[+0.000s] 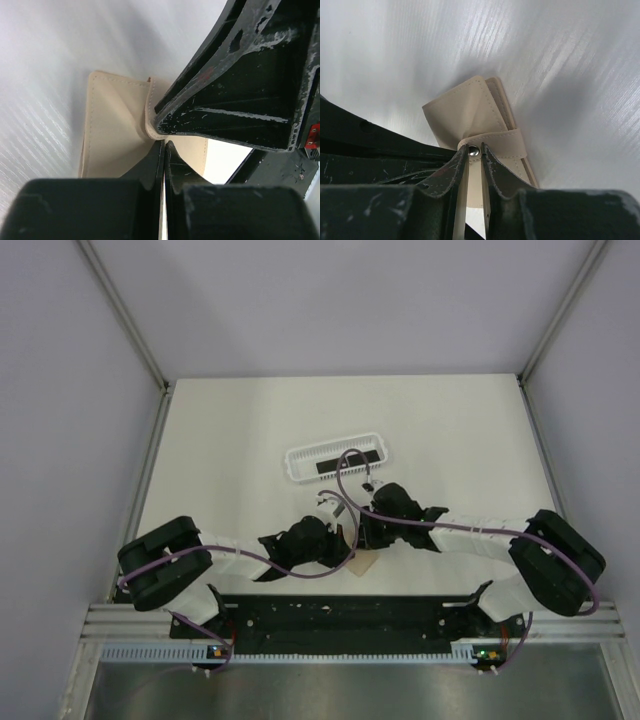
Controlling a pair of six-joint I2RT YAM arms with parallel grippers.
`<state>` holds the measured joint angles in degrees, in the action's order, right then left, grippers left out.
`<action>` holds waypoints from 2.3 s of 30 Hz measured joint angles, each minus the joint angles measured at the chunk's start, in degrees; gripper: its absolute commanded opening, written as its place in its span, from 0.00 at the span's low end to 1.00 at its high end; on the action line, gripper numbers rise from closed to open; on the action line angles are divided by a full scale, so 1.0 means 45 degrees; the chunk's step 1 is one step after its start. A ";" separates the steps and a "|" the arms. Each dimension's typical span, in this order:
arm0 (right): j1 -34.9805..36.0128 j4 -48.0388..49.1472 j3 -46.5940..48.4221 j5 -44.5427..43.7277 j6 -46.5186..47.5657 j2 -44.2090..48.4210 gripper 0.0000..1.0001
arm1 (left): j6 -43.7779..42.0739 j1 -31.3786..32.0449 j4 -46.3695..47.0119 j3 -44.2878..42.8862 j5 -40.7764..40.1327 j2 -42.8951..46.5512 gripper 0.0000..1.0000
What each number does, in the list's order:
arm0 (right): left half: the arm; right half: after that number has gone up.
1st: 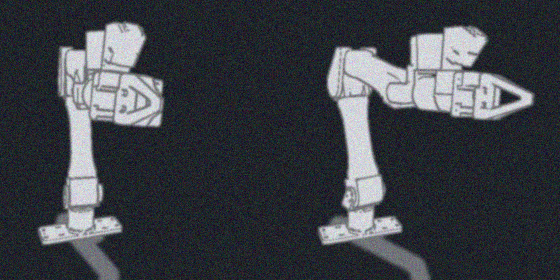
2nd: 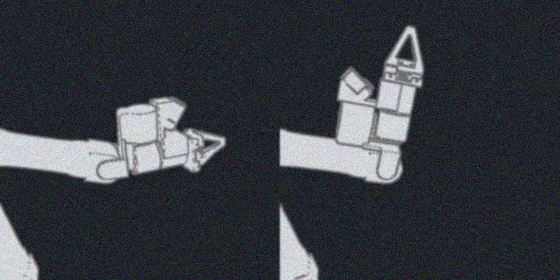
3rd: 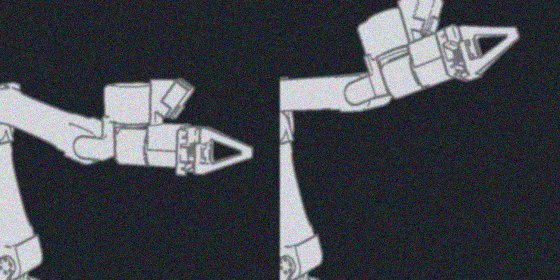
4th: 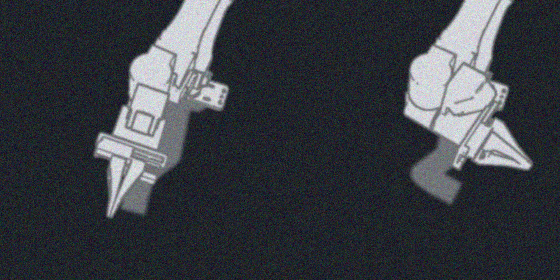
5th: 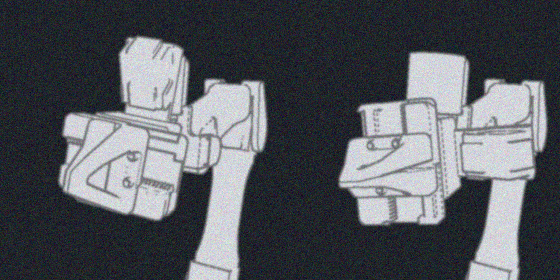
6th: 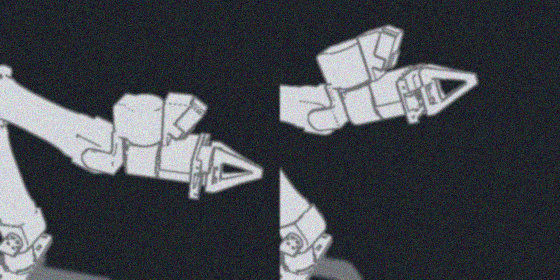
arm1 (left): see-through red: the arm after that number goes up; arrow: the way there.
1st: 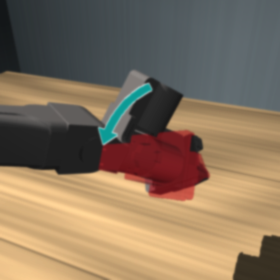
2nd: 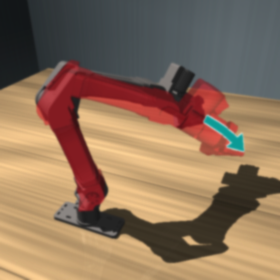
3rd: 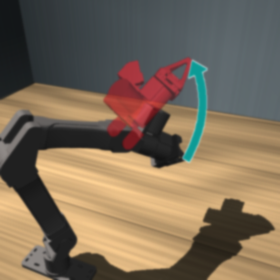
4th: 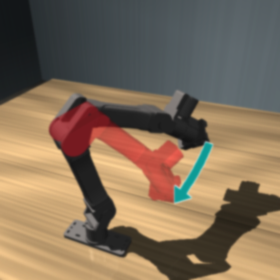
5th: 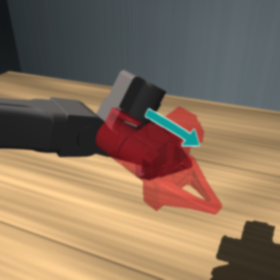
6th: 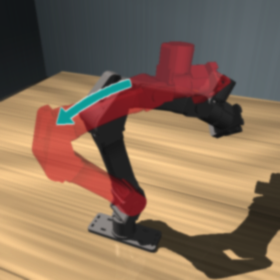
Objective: Put the credit cards into the card holder
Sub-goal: Insert the card holder at the center of the board.
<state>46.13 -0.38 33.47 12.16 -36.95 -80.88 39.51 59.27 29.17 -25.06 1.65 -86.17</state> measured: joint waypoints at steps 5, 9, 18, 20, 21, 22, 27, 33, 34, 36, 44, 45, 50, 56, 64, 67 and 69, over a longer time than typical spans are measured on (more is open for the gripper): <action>0.0471 -0.0675 0.0685 -0.0733 0.0189 -0.0389 0.15 | 0.0000 -0.0005 -0.0010 0.0000 -0.0015 0.0005 0.00; 0.0729 -0.0889 0.0850 -0.1171 0.0189 -0.0442 0.15 | -0.0005 -0.0010 -0.0219 0.0000 -0.0053 0.0155 0.00; 0.1044 -0.0860 0.0821 -0.1685 0.0160 -0.0384 0.15 | -0.0049 0.0005 -0.1394 0.0408 -0.0389 0.1394 0.00; 0.1112 -0.0850 0.0816 -0.1787 0.0117 -0.0369 0.15 | -0.0044 0.0005 -0.1399 0.0457 -0.0389 0.1394 0.00; 0.1137 -0.0845 0.0816 -0.1831 0.0107 -0.0369 0.15 | -0.0039 0.0005 -0.1389 0.0461 -0.0379 0.1394 0.00; 0.1166 -0.0835 0.0816 -0.1880 0.0087 -0.0369 0.15 | -0.0029 0.0005 -0.1375 0.0476 -0.0379 0.1389 0.00; 0.1365 -0.0826 0.0811 -0.2220 0.0058 -0.0350 0.15 | 0.0141 0.0005 -0.1107 0.0627 -0.0389 0.1316 0.00; 0.1671 -0.0865 0.0811 -0.2788 -0.0034 -0.0301 0.15 | 0.0248 0.0005 -0.0772 0.0821 -0.0427 0.1307 0.00; 0.1734 -0.0869 0.0811 -0.2909 -0.0044 -0.0296 0.15 | 0.0262 0.0005 -0.0719 0.0860 -0.0427 0.1307 0.00; 0.1885 -0.0889 0.0811 -0.3177 -0.0073 -0.0277 0.15 | 0.0296 0.0005 -0.0627 0.0913 -0.0432 0.1307 0.00; 0.2385 -0.1015 0.0855 -0.4153 -0.0267 -0.0306 0.15 | 0.0403 0.0005 -0.0442 0.1030 -0.0471 0.1307 0.00; 0.2458 -0.1088 0.0918 -0.4294 -0.0301 -0.0384 0.15 | 0.0427 0.0005 -0.0442 0.1030 -0.0471 0.1307 0.00; 0.2662 -0.1564 0.1326 -0.4673 -0.0398 -0.0714 0.09 | 0.0447 0.0005 -0.0442 0.1035 -0.0476 0.1307 0.00; 0.2667 -0.1982 0.1719 -0.4711 -0.0505 -0.1064 0.03 | 0.0447 0.0005 -0.0447 0.1044 -0.0486 0.1311 0.00; 0.2667 -0.1758 0.2181 -0.4541 -0.0884 -0.1797 0.00 | 0.0442 0.0005 -0.0481 0.1044 -0.0481 0.1321 0.00; 0.2657 -0.1370 0.2152 -0.4430 -0.1098 -0.1914 0.00 | 0.0442 0.0005 -0.0481 0.1044 -0.0491 0.1321 0.00; 0.2652 -0.1083 0.2127 -0.4318 -0.1224 -0.2016 0.00 | 0.0437 0.0005 -0.0481 0.1044 -0.0525 0.1321 0.00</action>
<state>58.06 -5.26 43.05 -7.27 -42.46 -89.95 41.47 59.29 27.00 -20.36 -0.71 -80.23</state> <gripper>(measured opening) 0.057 0.013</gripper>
